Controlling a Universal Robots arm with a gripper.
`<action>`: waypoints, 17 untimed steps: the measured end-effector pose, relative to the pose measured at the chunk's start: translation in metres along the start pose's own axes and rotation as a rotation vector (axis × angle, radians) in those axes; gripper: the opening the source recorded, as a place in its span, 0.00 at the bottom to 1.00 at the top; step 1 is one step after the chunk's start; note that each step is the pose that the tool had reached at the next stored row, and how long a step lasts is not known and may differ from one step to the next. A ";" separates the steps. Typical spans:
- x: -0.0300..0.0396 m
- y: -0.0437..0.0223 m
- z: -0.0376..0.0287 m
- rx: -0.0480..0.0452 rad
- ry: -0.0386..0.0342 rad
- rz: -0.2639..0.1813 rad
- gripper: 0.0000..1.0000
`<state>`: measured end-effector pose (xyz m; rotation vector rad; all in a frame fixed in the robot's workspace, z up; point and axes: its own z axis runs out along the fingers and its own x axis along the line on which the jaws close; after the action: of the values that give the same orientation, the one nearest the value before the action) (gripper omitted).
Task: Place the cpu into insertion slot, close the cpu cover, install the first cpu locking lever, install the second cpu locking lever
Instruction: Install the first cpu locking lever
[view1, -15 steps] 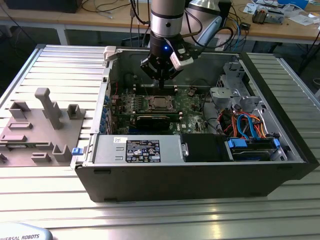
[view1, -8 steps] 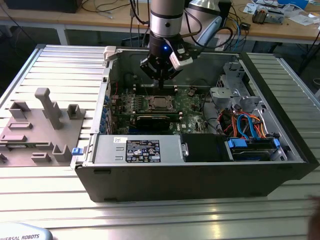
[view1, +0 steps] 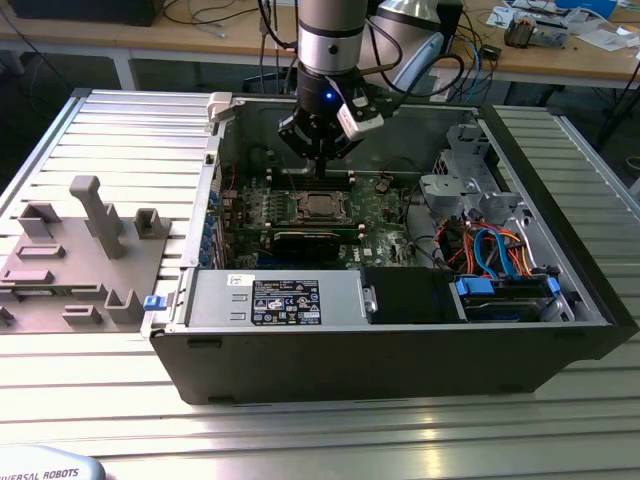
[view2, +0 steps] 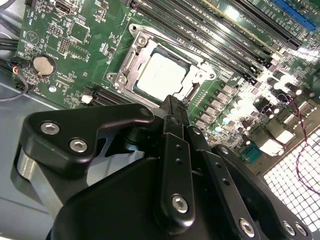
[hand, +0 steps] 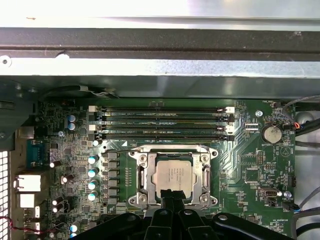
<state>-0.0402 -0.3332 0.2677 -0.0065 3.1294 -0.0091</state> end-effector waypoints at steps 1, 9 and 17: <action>0.0000 0.0000 0.0000 -0.0001 0.0000 0.000 0.11; 0.0010 0.0000 0.0001 -0.0001 0.0000 0.000 0.11; 0.0028 0.0000 0.0002 0.0000 0.0000 0.000 0.11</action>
<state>-0.0430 -0.3332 0.2674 -0.0067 3.1294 -0.0090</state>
